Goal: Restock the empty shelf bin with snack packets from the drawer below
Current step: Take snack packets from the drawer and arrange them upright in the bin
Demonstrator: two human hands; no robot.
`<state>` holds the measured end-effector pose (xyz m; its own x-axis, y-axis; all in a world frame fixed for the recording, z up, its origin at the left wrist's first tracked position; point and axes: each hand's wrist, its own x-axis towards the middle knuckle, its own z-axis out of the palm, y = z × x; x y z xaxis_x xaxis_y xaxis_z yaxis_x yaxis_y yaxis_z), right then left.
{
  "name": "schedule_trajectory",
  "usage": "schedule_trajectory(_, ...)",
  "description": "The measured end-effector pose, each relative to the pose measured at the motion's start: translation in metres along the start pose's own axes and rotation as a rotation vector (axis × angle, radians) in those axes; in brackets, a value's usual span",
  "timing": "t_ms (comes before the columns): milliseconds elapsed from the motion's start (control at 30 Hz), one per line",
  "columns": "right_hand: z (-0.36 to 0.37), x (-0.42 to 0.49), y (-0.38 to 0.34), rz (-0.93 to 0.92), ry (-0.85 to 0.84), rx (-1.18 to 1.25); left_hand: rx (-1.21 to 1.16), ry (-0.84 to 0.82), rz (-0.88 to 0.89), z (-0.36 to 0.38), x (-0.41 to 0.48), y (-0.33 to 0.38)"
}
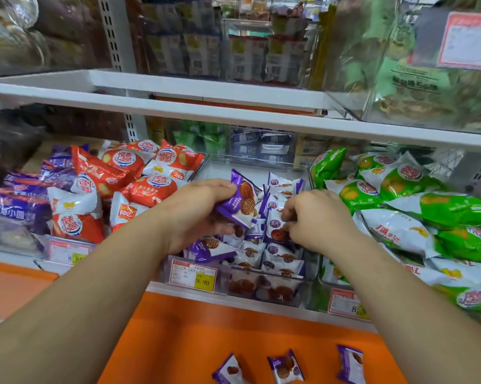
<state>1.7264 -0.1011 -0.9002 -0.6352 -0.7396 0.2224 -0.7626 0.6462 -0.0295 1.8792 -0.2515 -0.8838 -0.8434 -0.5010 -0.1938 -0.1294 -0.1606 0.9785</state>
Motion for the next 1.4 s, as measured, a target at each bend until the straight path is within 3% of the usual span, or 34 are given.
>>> schedule_trajectory(200, 0.000, -0.006, -0.004, -0.043, -0.098, -0.009, -0.147, -0.012, -0.151, -0.003, -0.001, -0.008)
schedule_trajectory(333, -0.006, -0.007, -0.004, -0.016, 0.004, 0.036, -0.085, -0.010, -0.117, 0.001, -0.001, -0.008)
schedule_trajectory(533, -0.005, -0.006, -0.003, -0.038, 0.001, 0.052, -0.091, 0.058, -0.059, 0.006, 0.000, -0.007)
schedule_trajectory(633, -0.011, 0.001, 0.007, -0.054, 0.022, 0.386, -0.070, 0.051, 0.002, 0.010, 0.001, -0.008)
schedule_trajectory(733, -0.014, 0.003, 0.011, -0.103, -0.164, 0.923, -0.108, 0.003, 0.085, 0.015, 0.002, -0.007)
schedule_trajectory(833, -0.011, 0.002, 0.005, -0.097, -0.112, 1.049, -0.109, -0.028, 0.097, 0.019, 0.000, -0.004)
schedule_trajectory(900, -0.013, 0.002, 0.003, -0.074, -0.067, 0.931, 0.066, 0.014, 0.123, 0.010, -0.003, -0.001)
schedule_trajectory(1000, -0.020, 0.003, 0.010, -0.109, -0.127, 0.413, 0.981, 0.103, 0.224, -0.014, -0.009, 0.008)
schedule_trajectory(1067, -0.021, 0.000, 0.010, -0.100, -0.162, 0.201, 1.336, 0.059, 0.147, -0.016, -0.015, 0.007)
schedule_trajectory(1233, -0.009, -0.008, 0.003, -0.092, -0.172, -0.010, 1.439, 0.012, 0.088, -0.003, -0.011, -0.016)
schedule_trajectory(1400, -0.011, -0.008, 0.004, -0.092, -0.177, 0.004, 1.472, 0.098, 0.169, -0.004, -0.005, -0.014)
